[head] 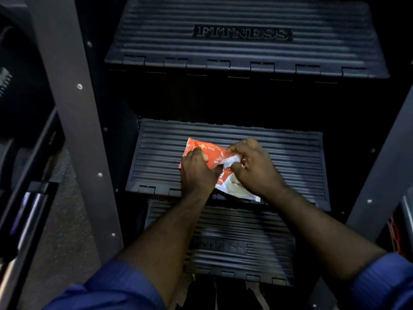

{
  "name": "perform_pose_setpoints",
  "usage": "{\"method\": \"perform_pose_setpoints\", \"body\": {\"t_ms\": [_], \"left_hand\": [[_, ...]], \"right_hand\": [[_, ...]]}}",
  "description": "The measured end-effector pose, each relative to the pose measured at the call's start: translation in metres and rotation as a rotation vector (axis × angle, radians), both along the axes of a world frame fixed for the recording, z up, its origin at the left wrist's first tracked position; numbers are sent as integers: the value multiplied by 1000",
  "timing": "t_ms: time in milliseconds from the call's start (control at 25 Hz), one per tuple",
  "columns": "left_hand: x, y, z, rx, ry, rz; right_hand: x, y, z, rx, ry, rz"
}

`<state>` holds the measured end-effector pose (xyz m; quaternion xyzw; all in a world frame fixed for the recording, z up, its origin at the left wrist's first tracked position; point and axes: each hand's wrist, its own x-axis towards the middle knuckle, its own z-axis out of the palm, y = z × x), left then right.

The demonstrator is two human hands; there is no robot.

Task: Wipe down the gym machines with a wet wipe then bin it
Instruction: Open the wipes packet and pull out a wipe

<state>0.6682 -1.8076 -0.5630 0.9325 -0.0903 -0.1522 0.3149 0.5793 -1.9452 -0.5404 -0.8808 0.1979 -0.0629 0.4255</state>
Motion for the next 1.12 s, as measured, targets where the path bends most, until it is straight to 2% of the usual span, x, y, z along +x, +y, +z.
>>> {"method": "perform_pose_setpoints", "body": {"t_ms": [200,320,560,760,920,1120], "left_hand": [[8,-2,7,25,115,54],[9,-3,10,45,139,62],[10,-3,10,34,129,56],[12,-3,6,24,153,61],[11,-4,7,25,152,66],[11,-4,11,39,152,65]], "right_hand": [[-9,11,13,-504,-114,64],[-6,13,10,-579,-57,36],[14,14,12,-558,143,45],[19,16,14,-413,38,25],[22,12,15,-122,-9,-105],[16,18,18,-24,-81,-191]]}}
